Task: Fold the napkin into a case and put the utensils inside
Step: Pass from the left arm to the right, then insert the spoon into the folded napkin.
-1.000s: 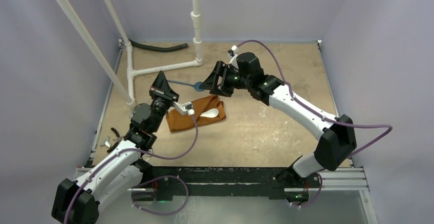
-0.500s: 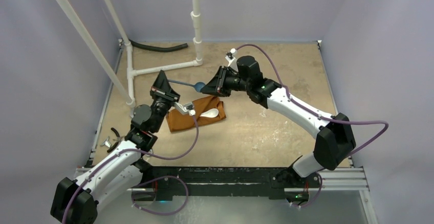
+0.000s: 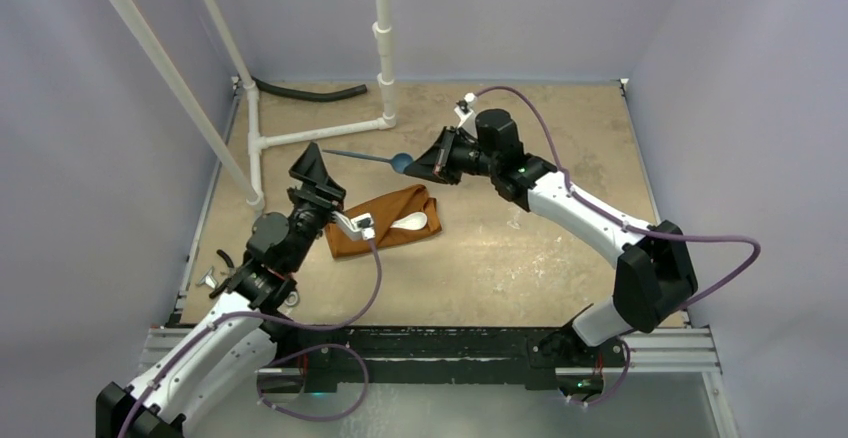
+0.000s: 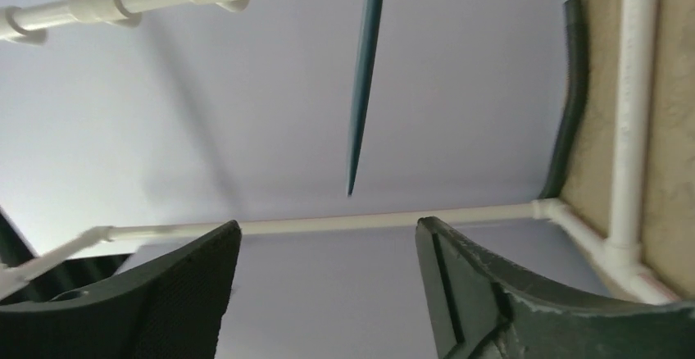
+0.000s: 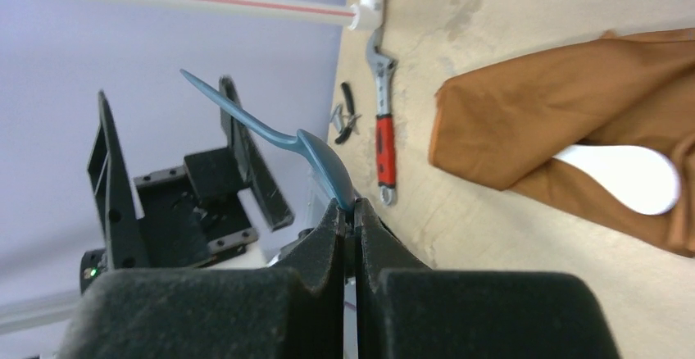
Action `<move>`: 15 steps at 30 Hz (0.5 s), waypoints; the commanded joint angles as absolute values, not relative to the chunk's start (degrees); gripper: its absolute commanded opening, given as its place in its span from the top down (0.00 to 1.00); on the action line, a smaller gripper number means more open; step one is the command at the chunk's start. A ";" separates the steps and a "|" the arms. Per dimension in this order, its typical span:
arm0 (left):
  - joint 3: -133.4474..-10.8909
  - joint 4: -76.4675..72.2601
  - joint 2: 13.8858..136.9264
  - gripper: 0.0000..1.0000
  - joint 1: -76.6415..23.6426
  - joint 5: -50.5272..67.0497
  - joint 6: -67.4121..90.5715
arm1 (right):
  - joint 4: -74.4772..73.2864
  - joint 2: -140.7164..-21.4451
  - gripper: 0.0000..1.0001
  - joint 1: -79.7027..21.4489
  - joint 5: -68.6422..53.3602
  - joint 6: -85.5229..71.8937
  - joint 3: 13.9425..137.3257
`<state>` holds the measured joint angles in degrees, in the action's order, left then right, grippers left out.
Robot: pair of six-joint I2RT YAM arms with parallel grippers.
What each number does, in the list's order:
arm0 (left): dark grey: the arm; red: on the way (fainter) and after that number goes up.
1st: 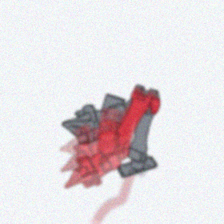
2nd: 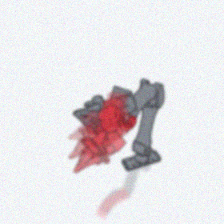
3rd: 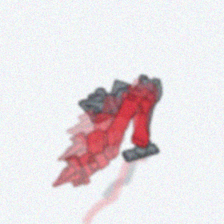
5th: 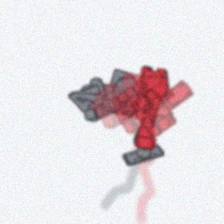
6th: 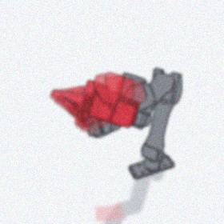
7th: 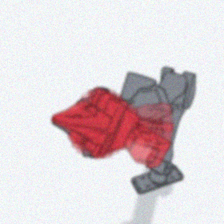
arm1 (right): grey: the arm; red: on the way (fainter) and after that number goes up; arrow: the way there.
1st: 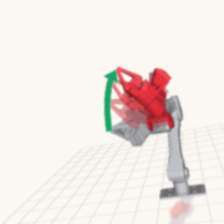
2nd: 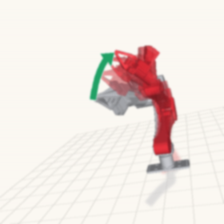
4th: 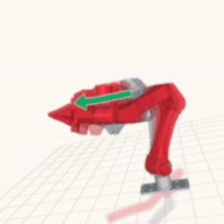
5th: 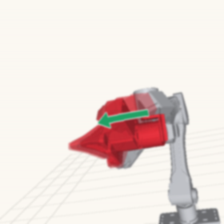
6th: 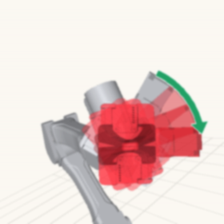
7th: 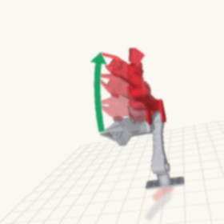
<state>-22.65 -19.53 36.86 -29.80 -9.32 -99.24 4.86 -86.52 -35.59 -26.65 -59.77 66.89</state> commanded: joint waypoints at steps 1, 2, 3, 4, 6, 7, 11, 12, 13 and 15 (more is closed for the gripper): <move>-27.20 -5.07 33.80 0.16 -30.21 -6.37 -92.00 | 7.11 -84.03 1.00 -32.02 -27.76 -57.04 64.54; -27.88 -2.58 33.60 0.14 -30.23 -6.25 -90.77 | 6.09 -84.02 1.00 -31.47 -27.44 -56.00 64.59; -28.91 -0.63 33.62 0.12 -30.22 -6.22 -88.87 | 5.06 -84.10 1.00 -31.00 -26.94 -54.76 64.83; -30.21 3.22 34.03 0.11 -30.21 -6.28 -86.64 | 3.17 -84.24 1.00 -30.54 -25.91 -53.04 65.42; -34.12 8.74 36.25 0.09 -30.23 -7.43 -79.09 | -2.21 -84.70 1.00 -29.55 -22.66 -48.88 66.68; -36.60 11.89 38.05 0.08 -30.18 -8.38 -73.71 | -4.20 -84.80 1.00 -28.96 -21.40 -47.13 67.00; -49.45 26.88 49.14 0.06 -30.06 -11.21 -51.81 | -8.48 -83.62 1.00 -25.74 -18.14 -41.74 65.34; -51.10 30.00 52.16 0.05 -29.97 -11.06 -47.45 | -9.13 -82.99 1.00 -24.84 -17.74 -40.63 64.52; -52.43 32.34 54.01 0.05 -29.96 -10.70 -43.01 | -9.96 -82.48 1.00 -23.86 -17.48 -39.61 63.63; -54.29 37.17 57.45 0.04 -29.77 -9.51 -35.29 | -11.15 -80.76 1.00 -21.80 -17.01 -37.61 61.08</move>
